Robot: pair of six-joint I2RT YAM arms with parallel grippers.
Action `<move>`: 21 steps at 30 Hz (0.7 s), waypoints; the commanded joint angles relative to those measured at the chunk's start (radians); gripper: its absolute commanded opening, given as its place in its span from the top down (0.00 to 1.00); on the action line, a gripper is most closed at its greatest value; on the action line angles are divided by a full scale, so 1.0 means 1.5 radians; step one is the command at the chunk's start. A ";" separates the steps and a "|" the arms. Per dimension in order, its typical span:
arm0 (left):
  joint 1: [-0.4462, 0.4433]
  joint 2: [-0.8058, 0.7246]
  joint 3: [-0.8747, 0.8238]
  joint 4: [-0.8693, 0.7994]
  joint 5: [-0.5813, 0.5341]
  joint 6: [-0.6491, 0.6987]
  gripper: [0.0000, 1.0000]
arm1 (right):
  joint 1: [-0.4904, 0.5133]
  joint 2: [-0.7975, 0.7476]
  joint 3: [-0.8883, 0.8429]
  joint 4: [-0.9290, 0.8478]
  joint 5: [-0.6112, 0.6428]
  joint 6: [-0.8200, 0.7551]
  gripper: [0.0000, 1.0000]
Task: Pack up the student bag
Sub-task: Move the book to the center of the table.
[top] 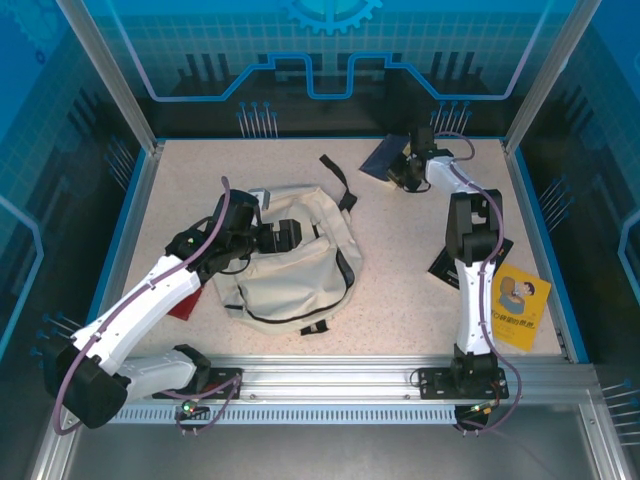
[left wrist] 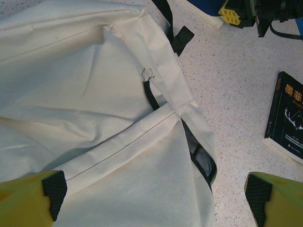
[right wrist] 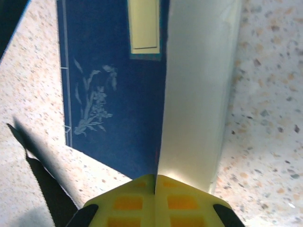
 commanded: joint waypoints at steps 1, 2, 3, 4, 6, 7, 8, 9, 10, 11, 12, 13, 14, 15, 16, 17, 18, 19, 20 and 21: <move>0.007 -0.002 0.010 0.005 -0.003 -0.007 0.01 | -0.009 -0.071 -0.052 -0.008 -0.007 0.003 1.00; 0.007 -0.001 0.009 0.005 -0.002 -0.009 0.01 | -0.009 -0.085 -0.072 -0.007 -0.012 0.003 1.00; 0.007 -0.003 0.010 0.003 0.000 -0.010 0.01 | -0.009 -0.105 -0.098 -0.003 -0.020 0.000 1.00; 0.007 -0.002 0.010 0.003 0.002 -0.012 0.01 | -0.009 -0.128 -0.128 0.000 -0.029 -0.005 1.00; 0.007 -0.004 0.009 0.004 0.013 -0.013 0.01 | -0.009 -0.173 -0.188 -0.001 -0.043 -0.020 1.00; 0.007 -0.002 0.008 0.006 0.023 -0.013 0.01 | -0.008 -0.195 -0.221 -0.003 -0.048 -0.029 1.00; 0.007 -0.003 0.008 0.008 0.035 -0.013 0.01 | -0.008 -0.224 -0.261 -0.005 -0.051 -0.040 1.00; 0.006 -0.002 0.008 0.009 0.044 -0.015 0.01 | -0.008 -0.256 -0.306 -0.007 -0.050 -0.053 1.00; 0.006 -0.001 0.008 0.010 0.053 -0.017 0.01 | -0.008 -0.282 -0.342 -0.010 -0.049 -0.064 1.00; 0.006 0.000 0.008 0.011 0.062 -0.019 0.01 | -0.008 -0.313 -0.388 -0.015 -0.052 -0.077 1.00; 0.006 0.002 0.008 0.013 0.073 -0.022 0.01 | -0.008 -0.343 -0.433 -0.017 -0.058 -0.091 1.00; 0.006 0.003 0.007 0.014 0.079 -0.025 0.01 | -0.008 -0.366 -0.468 -0.017 -0.071 -0.105 1.00; 0.005 0.005 0.007 0.017 0.087 -0.029 0.01 | -0.007 -0.390 -0.508 -0.024 -0.090 -0.119 1.00; 0.004 0.009 0.007 0.020 0.095 -0.034 0.01 | -0.004 -0.414 -0.547 -0.029 -0.112 -0.132 1.00; 0.003 0.014 0.008 0.024 0.101 -0.040 0.01 | -0.001 -0.434 -0.580 -0.031 -0.134 -0.143 1.00; 0.002 0.019 0.009 0.028 0.110 -0.044 0.01 | 0.001 -0.460 -0.618 -0.033 -0.157 -0.150 1.00; 0.000 0.026 0.010 0.032 0.117 -0.049 0.01 | 0.005 -0.487 -0.658 -0.032 -0.173 -0.152 1.00; -0.004 0.033 0.012 0.037 0.124 -0.050 0.01 | 0.009 -0.513 -0.690 -0.034 -0.180 -0.151 1.00; -0.010 0.041 0.015 0.041 0.128 -0.051 0.01 | 0.012 -0.545 -0.729 -0.039 -0.179 -0.149 1.00; -0.018 0.052 0.021 0.044 0.127 -0.052 0.01 | 0.016 -0.580 -0.764 -0.045 -0.176 -0.144 1.00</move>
